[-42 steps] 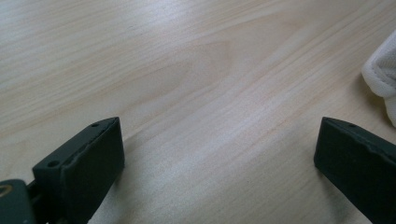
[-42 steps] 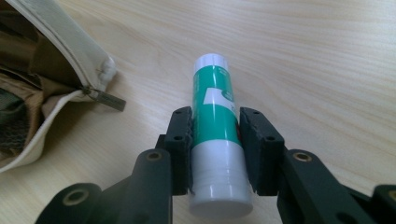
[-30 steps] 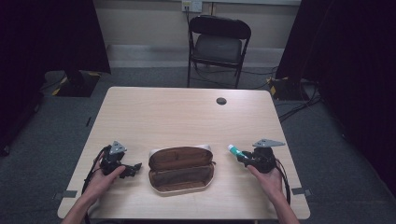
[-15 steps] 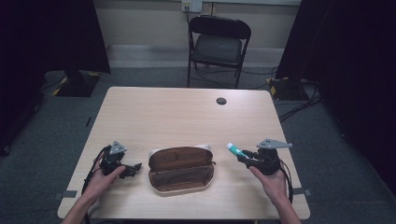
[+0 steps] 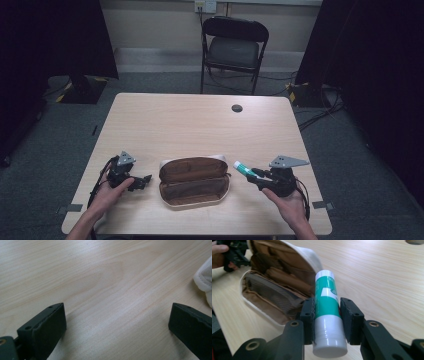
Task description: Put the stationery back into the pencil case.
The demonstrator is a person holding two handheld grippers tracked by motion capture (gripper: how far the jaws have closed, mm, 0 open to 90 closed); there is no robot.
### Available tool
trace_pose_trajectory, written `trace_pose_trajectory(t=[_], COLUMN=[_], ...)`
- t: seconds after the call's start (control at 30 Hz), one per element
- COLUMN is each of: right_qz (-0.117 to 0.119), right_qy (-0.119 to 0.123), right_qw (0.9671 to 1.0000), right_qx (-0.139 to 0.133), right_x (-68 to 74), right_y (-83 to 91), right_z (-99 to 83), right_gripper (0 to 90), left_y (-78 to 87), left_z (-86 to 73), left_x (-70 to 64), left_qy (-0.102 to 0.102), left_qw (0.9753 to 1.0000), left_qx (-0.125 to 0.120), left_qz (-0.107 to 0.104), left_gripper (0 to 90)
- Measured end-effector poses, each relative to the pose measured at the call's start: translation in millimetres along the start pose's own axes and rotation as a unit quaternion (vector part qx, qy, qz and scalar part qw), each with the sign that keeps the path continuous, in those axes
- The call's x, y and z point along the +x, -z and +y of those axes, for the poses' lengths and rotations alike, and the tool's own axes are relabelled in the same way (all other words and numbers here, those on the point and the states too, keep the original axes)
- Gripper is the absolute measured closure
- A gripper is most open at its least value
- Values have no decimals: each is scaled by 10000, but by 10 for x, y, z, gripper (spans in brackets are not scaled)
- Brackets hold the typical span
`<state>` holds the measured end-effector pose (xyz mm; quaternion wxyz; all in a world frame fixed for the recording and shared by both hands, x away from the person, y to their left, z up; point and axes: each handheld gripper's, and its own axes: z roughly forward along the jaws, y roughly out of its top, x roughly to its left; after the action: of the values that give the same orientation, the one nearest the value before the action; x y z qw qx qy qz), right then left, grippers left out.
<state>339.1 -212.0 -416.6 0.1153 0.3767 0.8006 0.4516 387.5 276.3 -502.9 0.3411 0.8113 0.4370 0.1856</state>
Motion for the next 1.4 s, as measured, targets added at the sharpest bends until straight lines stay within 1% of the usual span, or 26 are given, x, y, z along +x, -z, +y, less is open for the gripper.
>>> trace_pose_trajectory(t=[0.03, 0.13, 0.17, 0.23, 0.3, 0.33, 0.37, 0.43, 0.53, 0.57, 0.6, 0.63, 0.73, 0.77, 0.83, 0.87, 0.93, 0.97, 1.0, 1.03, 1.07, 1.2, 1.23, 1.3, 1.37, 1.4], right_qz=[73, 152, 224, 239, 340, 340, 405, 428, 528, 606, 606, 664, 710, 757, 770, 813, 813, 838, 838, 879, 879, 953, 982, 982, 1005, 1005], right_qy=[59, 96, 165, 184, 253, 253, 317, 342, 439, 502, 502, 584, 655, 683, 694, 754, 770, 807, 807, 836, 836, 907, 956, 970, 1011, 1011], right_qw=[10000, 9998, 9996, 9995, 9991, 9991, 9986, 9984, 9975, 9968, 9968, 9960, 9952, 9947, 9945, 9937, 9935, 9928, 9928, 9922, 9922, 9907, 9899, 9897, 9890, 9890], right_qx=[28, 37, 75, 75, 88, 88, 91, 99, 143, 144, 144, 133, 124, 132, 139, 182, 212, 277, 277, 298, 298, 340, 360, 369, 397, 397], right_x=[51, 99, 149, 163, 228, 228, 274, 292, 355, 388, 388, 425, 453, 488, 500, 539, 560, 597, 597, 619, 619, 671, 696, 703, 725, 725], right_y=[-21, -50, -86, -99, -153, -153, -188, -201, -272, -319, -319, -356, -388, -431, -445, -494, -520, -588, -588, -639, -639, -733, -769, -783, -853, -853], right_z=[13, 25, 38, 41, 65, 65, 86, 93, 117, 127, 127, 139, 156, 185, 194, 215, 225, 249, 249, 264, 264, 306, 323, 331, 370, 370], right_gripper=[658, 658, 658, 658, 658, 658, 658, 658, 658, 658, 658, 658, 658, 658, 658, 658, 658, 658, 658, 658, 658, 658, 658, 658, 658, 658], left_y=[0, 1, 0, -1, 0, 0, -1, 0, -1, -1, -1, 0, 0, 1, 1, 0, 0, 0, 0, 0, 0, 0, 0, 0, 0, 0], left_z=[0, 0, 0, 0, 0, 0, -1, 0, -1, -1, -1, 0, 0, 0, 0, 0, 0, 0, 0, 0, 0, -1, 0, -1, 0, 0], left_x=[-1, 1, -2, -2, -1, -1, -1, -1, -2, -1, -1, 0, -1, 0, 0, 0, 0, -1, 0, 0, 0, -1, -1, -2, -1, -1], left_qy=[11, -4, 15, 17, 15, 9, 10, 6, 16, 11, 11, 1, 10, -3, 2, 1, 1, 11, -2, 1, 1, 12, 4, 15, 6, 6], left_qw=[10000, 10000, 10000, 10000, 10000, 10000, 10000, 10000, 10000, 10000, 10000, 10000, 10000, 10000, 10000, 10000, 10000, 10000, 10000, 10000, 10000, 10000, 10000, 10000, 10000, 10000], left_qx=[-4, 6, -8, -10, -6, -5, -8, -2, -12, -8, -8, 2, -7, 4, 5, 3, -1, -6, 3, 1, 1, -8, 0, -9, -2, -2], left_qz=[-3, 1, -2, -6, -3, -2, -1, -1, -3, -2, -2, 0, -1, -1, -3, -2, 1, -1, -2, -3, -3, 0, 1, -1, 0, 0], left_gripper=[11, 10, 11, 10, 10, 10, 10, 10, 10, 10, 10, 10, 10, 10, 10, 10, 10, 10, 10, 10, 11, 10, 11, 10, 10, 11])
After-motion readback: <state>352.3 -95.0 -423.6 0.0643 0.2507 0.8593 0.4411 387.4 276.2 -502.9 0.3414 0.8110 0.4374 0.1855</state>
